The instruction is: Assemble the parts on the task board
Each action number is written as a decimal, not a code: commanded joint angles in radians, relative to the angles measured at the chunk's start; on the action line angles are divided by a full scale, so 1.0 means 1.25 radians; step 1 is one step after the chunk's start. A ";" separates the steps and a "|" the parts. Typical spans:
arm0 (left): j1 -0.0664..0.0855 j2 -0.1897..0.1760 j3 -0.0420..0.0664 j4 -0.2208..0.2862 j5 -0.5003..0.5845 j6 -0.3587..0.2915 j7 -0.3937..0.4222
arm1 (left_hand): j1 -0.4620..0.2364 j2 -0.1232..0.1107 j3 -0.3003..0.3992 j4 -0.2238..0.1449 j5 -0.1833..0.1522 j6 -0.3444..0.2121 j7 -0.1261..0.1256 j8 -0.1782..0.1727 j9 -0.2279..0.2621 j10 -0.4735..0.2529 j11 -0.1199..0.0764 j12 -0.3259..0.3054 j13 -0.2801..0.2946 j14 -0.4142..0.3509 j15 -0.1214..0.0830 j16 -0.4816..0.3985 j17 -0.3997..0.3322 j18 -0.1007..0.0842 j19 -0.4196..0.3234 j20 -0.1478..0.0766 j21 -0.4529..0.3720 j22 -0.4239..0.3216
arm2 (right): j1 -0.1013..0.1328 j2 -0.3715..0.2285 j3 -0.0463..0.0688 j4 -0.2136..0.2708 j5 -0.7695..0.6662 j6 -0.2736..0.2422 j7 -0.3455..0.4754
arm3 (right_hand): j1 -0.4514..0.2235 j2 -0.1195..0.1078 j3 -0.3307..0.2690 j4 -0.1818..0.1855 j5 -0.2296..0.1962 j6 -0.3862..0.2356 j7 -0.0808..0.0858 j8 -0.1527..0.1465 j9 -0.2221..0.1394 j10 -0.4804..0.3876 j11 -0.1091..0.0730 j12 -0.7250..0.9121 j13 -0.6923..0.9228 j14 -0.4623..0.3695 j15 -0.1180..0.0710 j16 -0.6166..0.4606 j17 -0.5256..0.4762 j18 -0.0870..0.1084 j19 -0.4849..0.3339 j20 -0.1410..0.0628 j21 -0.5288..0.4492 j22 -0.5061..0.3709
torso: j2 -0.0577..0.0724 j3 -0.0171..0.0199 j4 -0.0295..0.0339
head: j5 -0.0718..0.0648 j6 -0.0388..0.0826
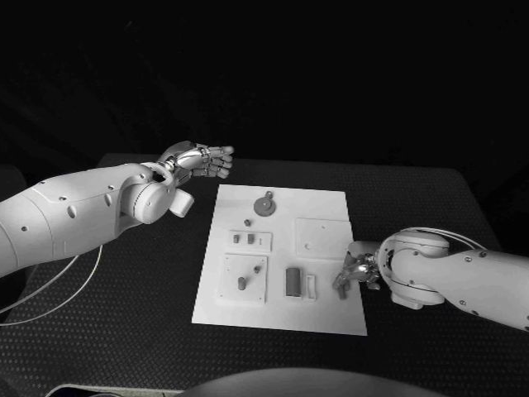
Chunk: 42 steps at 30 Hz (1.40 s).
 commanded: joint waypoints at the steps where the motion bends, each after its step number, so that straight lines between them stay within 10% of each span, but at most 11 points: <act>1: 0.000 0.001 0.000 0.001 0.004 0.014 0.008 | 0.000 0.005 0.000 -0.003 -0.002 0.006 0.013 0.002 0.000 0.005 0.003 0.002 -0.001 0.003 0.000 -0.005 0.001 0.008 -0.001 0.007 0.003 -0.001 | -0.024 0.014 -0.012 -0.010 -0.066 0.022 -0.003 | 0.016 0.004 0.006 -0.009 0.001 -0.012 0.005 -0.027 -0.003 -0.010 0.004 -0.005 0.049 -0.005 -0.002 0.002 -0.005 0.023 -0.005 -0.001 0.004 0.016 | 0.001 -0.0008 0.0017 | -0.001 -0.001; 18: 0.000 -0.003 0.000 0.002 0.004 0.014 0.007 | -0.002 0.007 -0.001 -0.002 -0.002 0.006 0.013 0.002 0.000 0.006 0.003 0.003 -0.002 0.003 0.000 -0.006 0.001 0.008 -0.001 0.007 0.003 -0.002 | -0.039 0.030 -0.012 0.001 -0.095 0.040 0.005 | 0.035 -0.038 -0.001 -0.007 0.001 -0.037 0.018 -0.051 -0.016 -0.032 0.016 -0.031 0.030 -0.016 0.009 -0.004 -0.029 0.023 -0.013 0.005 0.003 0.014 | 0.000 -0.0005 0.0003 | 0.001 -0.005; 30: 0.000 -0.005 0.000 0.002 0.004 0.015 0.007 | -0.002 0.007 -0.001 -0.002 -0.002 0.006 0.013 0.002 0.000 0.006 0.003 0.003 -0.002 0.003 0.000 -0.006 0.001 0.008 -0.001 0.007 0.003 -0.002 | -0.039 0.007 -0.012 0.025 -0.045 0.017 0.037 | 0.104 0.016 0.033 -0.013 0.001 -0.044 0.021 -0.061 -0.023 -0.045 0.019 -0.046 0.021 -0.025 0.013 -0.011 -0.049 0.023 -0.024 0.002 0.000 0.016 | 0.000 0.0004 -0.0004 | 0.006 -0.009; 42: 0.000 -0.007 0.000 0.004 0.004 0.015 0.007 | -0.001 0.008 0.000 -0.004 -0.002 0.007 0.012 0.003 0.000 0.007 0.002 0.003 -0.003 0.004 -0.001 -0.006 0.002 0.008 -0.002 0.007 0.003 -0.003 | -0.040 -0.011 -0.012 0.036 -0.034 -0.066 0.067 | 0.146 0.010 0.046 -0.012 0.001 -0.037 0.022 -0.064 -0.030 -0.040 0.021 -0.044 0.021 -0.027 0.015 -0.013 -0.055 0.023 -0.028 0.008 0.005 0.017 | 0.000 0.0007 -0.0019 | 0.005 -0.009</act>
